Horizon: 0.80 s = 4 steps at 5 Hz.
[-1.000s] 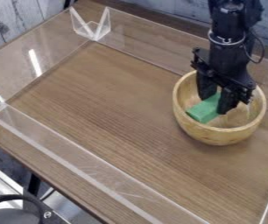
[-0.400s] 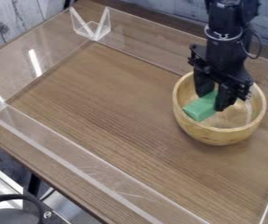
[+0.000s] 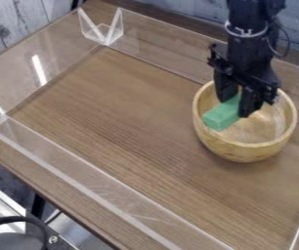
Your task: Remove the green block from inside the brown bowl and put it on the table
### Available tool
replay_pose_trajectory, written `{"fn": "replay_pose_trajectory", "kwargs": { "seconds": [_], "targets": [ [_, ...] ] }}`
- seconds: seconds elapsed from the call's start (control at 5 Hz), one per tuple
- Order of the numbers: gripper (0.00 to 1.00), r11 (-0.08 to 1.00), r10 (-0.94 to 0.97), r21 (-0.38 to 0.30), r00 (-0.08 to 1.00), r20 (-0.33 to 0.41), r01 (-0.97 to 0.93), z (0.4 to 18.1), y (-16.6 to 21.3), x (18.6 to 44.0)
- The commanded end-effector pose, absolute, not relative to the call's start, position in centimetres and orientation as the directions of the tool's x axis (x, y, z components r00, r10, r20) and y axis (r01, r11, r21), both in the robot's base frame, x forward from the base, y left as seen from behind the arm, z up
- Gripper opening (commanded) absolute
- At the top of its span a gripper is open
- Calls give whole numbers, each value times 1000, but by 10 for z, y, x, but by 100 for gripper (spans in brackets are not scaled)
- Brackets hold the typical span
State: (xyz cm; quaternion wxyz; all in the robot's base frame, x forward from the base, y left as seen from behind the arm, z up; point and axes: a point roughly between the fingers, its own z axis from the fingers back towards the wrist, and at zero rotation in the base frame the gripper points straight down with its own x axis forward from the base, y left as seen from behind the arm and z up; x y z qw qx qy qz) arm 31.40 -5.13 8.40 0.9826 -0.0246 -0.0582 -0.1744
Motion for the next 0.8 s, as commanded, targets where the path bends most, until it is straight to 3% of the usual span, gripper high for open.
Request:
{"fn": "replay_pose_trajectory", "kwargs": {
  "seconds": [0.0, 0.6],
  "targets": [
    [0, 950, -305, -10, 932, 194, 313, 110, -38, 314],
    [0, 981, -193, 6, 962, 192, 196, 126, 18, 296]
  ]
}}
